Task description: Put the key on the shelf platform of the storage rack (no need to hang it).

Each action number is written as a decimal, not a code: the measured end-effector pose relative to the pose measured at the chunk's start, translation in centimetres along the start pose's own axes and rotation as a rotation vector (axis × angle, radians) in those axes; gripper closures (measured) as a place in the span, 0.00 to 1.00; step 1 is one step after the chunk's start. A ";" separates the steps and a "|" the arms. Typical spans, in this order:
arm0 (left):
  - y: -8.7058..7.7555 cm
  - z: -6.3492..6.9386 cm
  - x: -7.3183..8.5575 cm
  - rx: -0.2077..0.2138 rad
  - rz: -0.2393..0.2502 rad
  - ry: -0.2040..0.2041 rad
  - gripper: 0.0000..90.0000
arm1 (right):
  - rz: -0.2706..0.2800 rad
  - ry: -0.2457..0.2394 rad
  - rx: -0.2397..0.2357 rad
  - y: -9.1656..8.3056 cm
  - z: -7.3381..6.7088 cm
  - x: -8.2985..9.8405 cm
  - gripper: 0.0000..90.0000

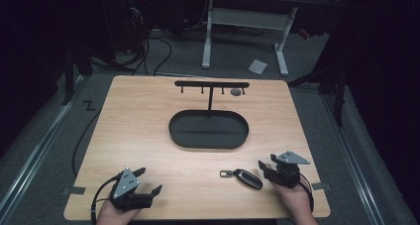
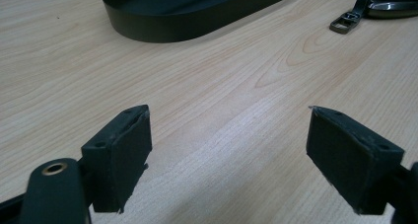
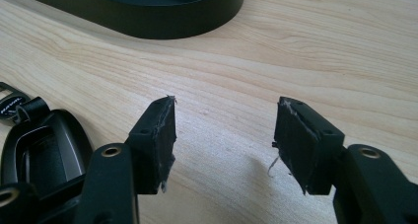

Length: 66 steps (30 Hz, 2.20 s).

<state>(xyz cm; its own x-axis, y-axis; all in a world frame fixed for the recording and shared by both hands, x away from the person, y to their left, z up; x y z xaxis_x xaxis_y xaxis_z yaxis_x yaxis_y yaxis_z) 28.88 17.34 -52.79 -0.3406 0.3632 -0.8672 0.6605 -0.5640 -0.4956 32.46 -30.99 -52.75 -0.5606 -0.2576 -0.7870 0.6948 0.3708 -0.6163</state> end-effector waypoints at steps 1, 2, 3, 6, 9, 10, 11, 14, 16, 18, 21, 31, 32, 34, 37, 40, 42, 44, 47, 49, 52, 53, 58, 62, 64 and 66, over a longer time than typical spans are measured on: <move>0.0 0.0 0.0 0.000 0.000 0.000 0.20 | 0.001 0.001 0.004 0.0 0.0 0.0 0.45; 0.0 0.0 0.0 0.000 0.002 -0.001 0.20 | 0.001 0.001 0.004 0.0 0.0 0.0 0.45; 0.0 0.0 -0.1 0.000 0.005 -0.002 0.20 | 0.001 0.007 0.005 -0.1 0.0 0.0 0.45; 0.0 -0.1 -0.1 0.001 0.005 -0.005 0.20 | -0.004 0.009 0.012 -0.1 0.0 0.1 0.44; 0.1 -0.1 -0.1 0.002 0.007 -0.006 0.20 | -0.007 0.010 0.011 0.0 0.1 0.2 0.43; 0.1 -0.1 -0.1 0.002 0.007 -0.006 0.20 | -0.012 0.011 0.011 0.0 0.0 0.2 0.43; 0.1 -0.1 -0.1 0.004 0.005 -0.004 0.20 | -0.012 0.011 0.011 0.0 0.0 0.2 0.43; 0.2 0.0 -0.1 0.008 0.002 -0.001 0.20 | -0.012 0.001 0.010 0.1 0.0 0.3 0.43; 0.3 0.1 -0.1 0.008 0.000 0.004 0.20 | -0.016 -0.004 0.010 0.1 0.0 0.3 0.43; 0.3 0.1 -0.2 0.008 0.000 0.004 0.20 | -0.021 -0.002 0.011 0.2 -0.1 0.4 0.43; 0.3 0.1 -0.2 0.009 0.001 0.005 0.20 | -0.029 -0.002 0.011 0.3 -0.1 0.4 0.43; 0.5 0.2 -0.2 0.020 -0.001 0.013 0.20 | -0.046 -0.052 0.013 0.3 -1.1 0.2 0.42; 0.5 0.2 -0.3 0.020 -0.001 0.013 0.20 | -0.046 -0.052 0.013 0.3 -1.1 0.2 0.42; 0.5 0.2 -0.3 0.021 -0.001 0.013 0.20 | -0.044 -0.056 0.005 0.3 -1.5 0.1 0.42; 0.5 0.2 -0.2 0.022 -0.002 0.012 0.20 | -0.040 -0.073 -0.008 0.1 -2.1 -0.2 0.42; 0.5 0.2 -0.2 0.023 -0.003 0.012 0.20 | -0.039 -0.113 -0.030 -0.1 -3.3 -0.4 0.41; 0.5 0.2 -0.2 0.024 -0.005 0.012 0.20 | -0.039 -0.123 -0.037 -0.1 -3.5 -0.5 0.41; 0.5 0.2 -0.3 0.024 -0.004 0.011 0.20 | -0.042 -0.138 -0.048 -0.2 -4.0 -0.6 0.41; 0.5 0.2 -0.3 0.024 -0.004 0.011 0.20 | -0.044 -0.155 -0.061 -0.2 -4.5 -0.7 0.40; 0.5 0.1 -0.3 0.023 -0.001 0.009 0.20 | -0.042 -0.162 -0.072 -0.3 -4.8 -0.8 0.40; 0.4 0.1 -0.3 0.024 0.000 0.008 0.20 | -0.044 -0.167 -0.081 -0.3 -5.3 -0.9 0.40; 0.4 0.1 -0.3 0.025 -0.001 0.009 0.20 | -0.045 -0.171 -0.086 -0.2 -5.4 -0.9 0.40; 0.4 0.1 -0.3 0.022 0.001 0.010 0.20 | -0.050 -0.187 -0.105 -0.1 -6.0 -1.0 0.38; 0.4 0.1 -0.3 0.020 0.000 0.012 0.20 | -0.075 -0.209 -0.121 -0.1 -6.2 -1.1 0.33; 0.4 0.1 -0.3 0.022 -0.001 0.012 0.20 | -0.083 -0.208 -0.127 -0.1 -6.2 -1.1 0.32; 0.5 0.1 -0.3 0.023 0.000 0.010 0.20 | -0.100 -0.211 -0.130 -0.1 -6.2 -1.2 0.31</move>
<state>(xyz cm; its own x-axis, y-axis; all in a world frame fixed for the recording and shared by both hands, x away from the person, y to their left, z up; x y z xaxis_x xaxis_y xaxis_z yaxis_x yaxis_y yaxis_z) 29.20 16.88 -52.75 -0.3339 0.3708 -0.8666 0.6448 -0.5807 -0.4969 30.24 -25.22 -51.57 -0.5074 -0.4743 -0.7194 0.5692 0.4424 -0.6931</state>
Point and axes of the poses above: each handheld gripper's, and its own axes: y roughly forward along the jaws, x roughly out of its underside, z roughly to its right, the point moved 1 cm from there along y, roughly forward along the jaws, and after that the axes turned 5 degrees about -x, right-handed, at the moved point
